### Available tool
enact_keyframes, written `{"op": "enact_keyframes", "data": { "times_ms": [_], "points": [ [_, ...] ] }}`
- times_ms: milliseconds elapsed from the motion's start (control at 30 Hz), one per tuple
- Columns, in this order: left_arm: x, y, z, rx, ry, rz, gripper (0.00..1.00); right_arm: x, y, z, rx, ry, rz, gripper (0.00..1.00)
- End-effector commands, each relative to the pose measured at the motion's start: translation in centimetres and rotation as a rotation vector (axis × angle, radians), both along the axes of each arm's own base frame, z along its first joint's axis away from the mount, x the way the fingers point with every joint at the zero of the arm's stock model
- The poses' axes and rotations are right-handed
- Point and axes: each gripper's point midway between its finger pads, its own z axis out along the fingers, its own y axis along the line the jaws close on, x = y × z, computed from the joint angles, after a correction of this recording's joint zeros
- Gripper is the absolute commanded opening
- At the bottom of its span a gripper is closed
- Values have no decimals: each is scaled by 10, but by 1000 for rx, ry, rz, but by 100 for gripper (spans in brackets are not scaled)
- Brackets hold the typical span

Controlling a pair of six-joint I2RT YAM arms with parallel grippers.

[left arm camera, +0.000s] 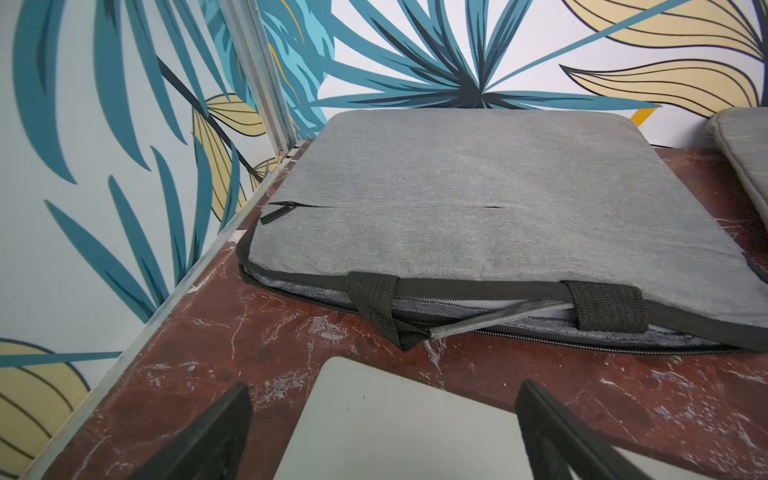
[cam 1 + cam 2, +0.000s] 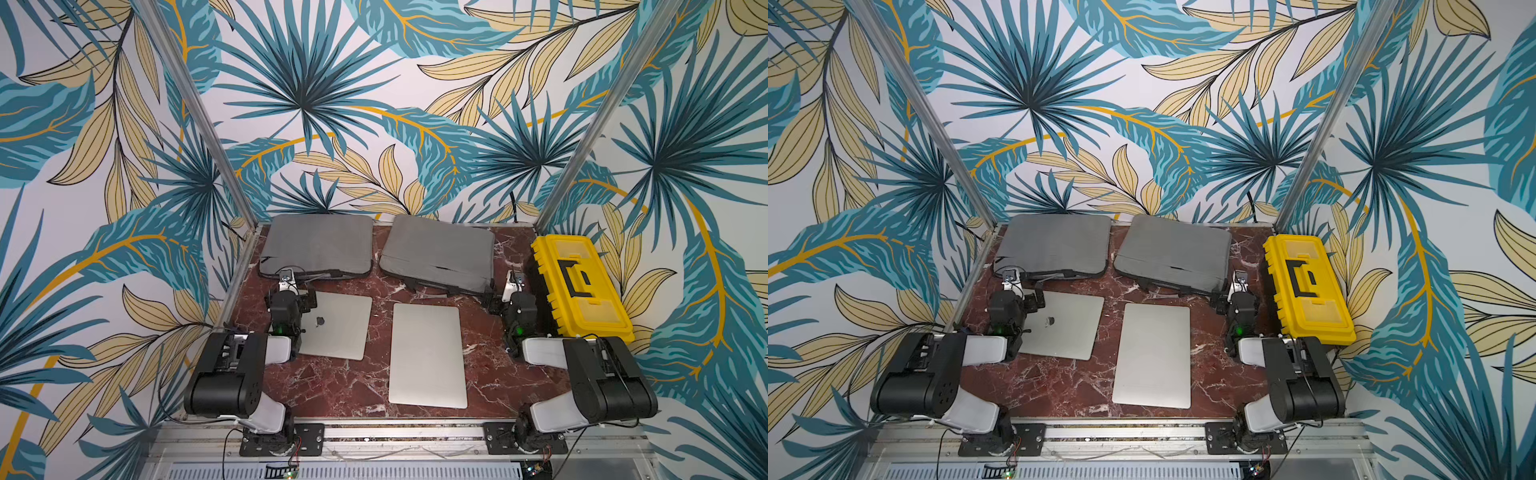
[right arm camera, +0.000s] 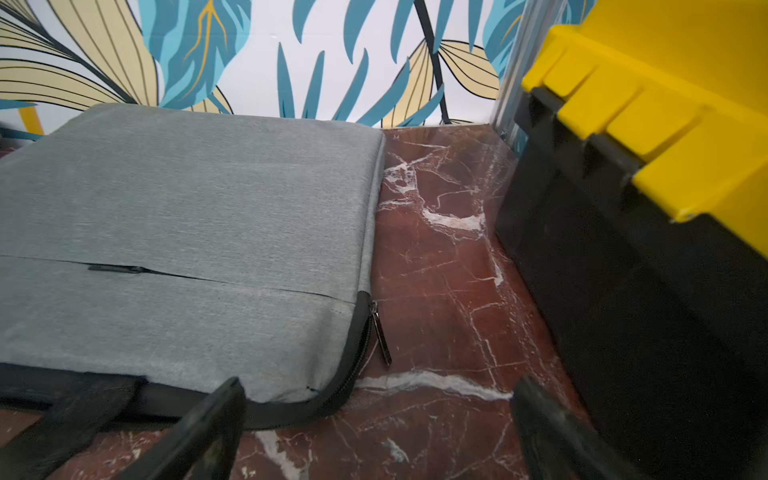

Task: Open the zippered laptop bag and take out the laptop
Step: Reset both arms

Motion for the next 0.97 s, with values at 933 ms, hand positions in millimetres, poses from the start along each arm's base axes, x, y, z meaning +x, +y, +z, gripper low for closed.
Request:
{"op": "enact_keyframes", "data": {
  "times_ms": [933],
  "points": [
    [8, -17, 9, -49, -29, -120, 100, -8, -24, 10, 55, -95, -76, 99]
  ]
}}
